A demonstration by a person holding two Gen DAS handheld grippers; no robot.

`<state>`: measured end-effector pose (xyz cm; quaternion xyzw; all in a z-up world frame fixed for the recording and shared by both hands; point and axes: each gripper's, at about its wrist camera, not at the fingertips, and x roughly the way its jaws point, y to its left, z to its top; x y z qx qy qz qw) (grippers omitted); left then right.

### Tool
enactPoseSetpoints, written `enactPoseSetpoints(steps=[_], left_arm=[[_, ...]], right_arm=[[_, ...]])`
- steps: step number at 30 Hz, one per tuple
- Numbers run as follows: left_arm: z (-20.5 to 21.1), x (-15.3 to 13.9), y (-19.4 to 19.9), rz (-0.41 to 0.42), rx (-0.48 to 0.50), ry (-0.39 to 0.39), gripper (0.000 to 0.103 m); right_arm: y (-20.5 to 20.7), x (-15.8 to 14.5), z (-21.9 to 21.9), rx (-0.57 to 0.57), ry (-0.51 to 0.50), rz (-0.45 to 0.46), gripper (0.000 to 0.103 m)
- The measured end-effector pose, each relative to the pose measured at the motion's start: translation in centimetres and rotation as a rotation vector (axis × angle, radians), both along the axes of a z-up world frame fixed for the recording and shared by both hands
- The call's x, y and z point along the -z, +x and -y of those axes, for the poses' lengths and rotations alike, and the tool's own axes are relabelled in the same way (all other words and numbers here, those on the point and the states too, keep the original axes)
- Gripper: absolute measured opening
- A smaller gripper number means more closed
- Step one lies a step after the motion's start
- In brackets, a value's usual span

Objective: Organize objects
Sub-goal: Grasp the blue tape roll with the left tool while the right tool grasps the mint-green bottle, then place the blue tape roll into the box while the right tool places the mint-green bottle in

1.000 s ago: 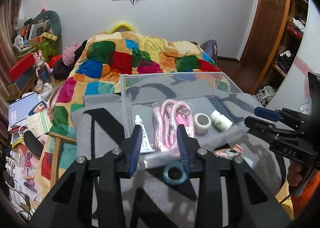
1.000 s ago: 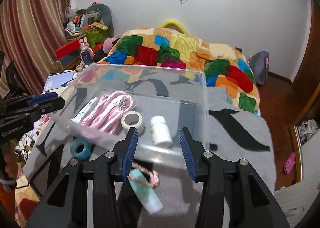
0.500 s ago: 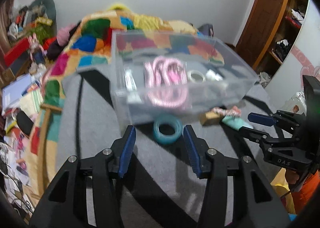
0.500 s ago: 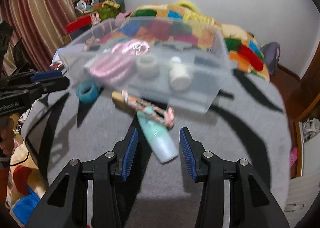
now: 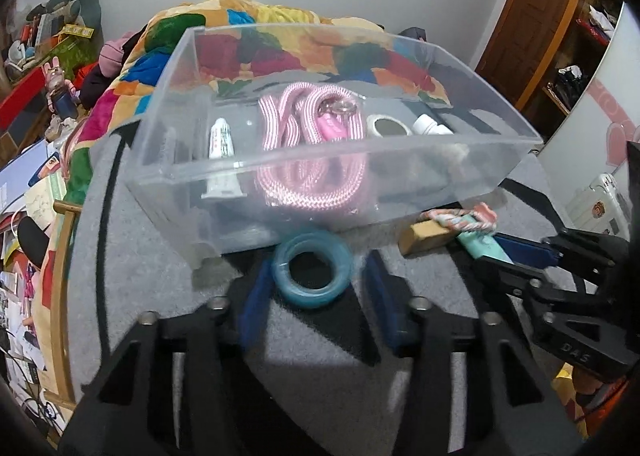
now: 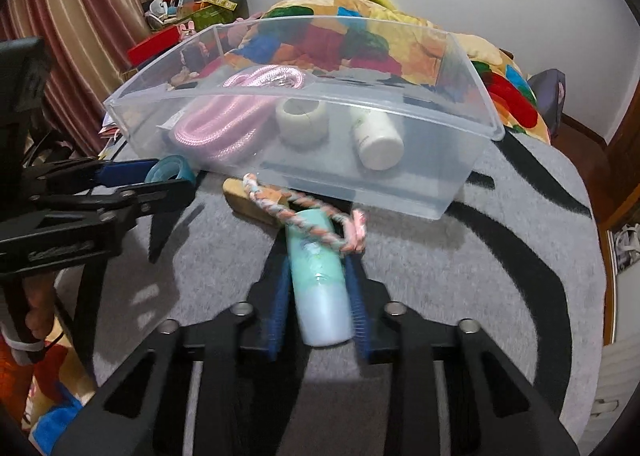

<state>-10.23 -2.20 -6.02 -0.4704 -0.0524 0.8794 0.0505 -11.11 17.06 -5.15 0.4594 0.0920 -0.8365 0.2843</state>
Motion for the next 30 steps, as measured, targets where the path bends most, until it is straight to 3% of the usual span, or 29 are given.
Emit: enactPoseSetpoints(steps=[12,22,30], left_arm=[[0.4,-1.2,3.2,-0.043,0.008,0.04,0.039],[0.4,-6.9,4.8,-0.193,0.012,0.054,0.039],[1.5,-10.2,3.2,-0.273,-0.019,0.038,0.039]], right_arm=[[3.4,-2.0,-1.9,0.012,-0.092,-0.01,0.023],[2.7,-7.1,-2.3,0.034,-0.165,-0.127,0.023],[0.7,-9.3,-1.3,0.061,-0.182,-0.183,0.023]])
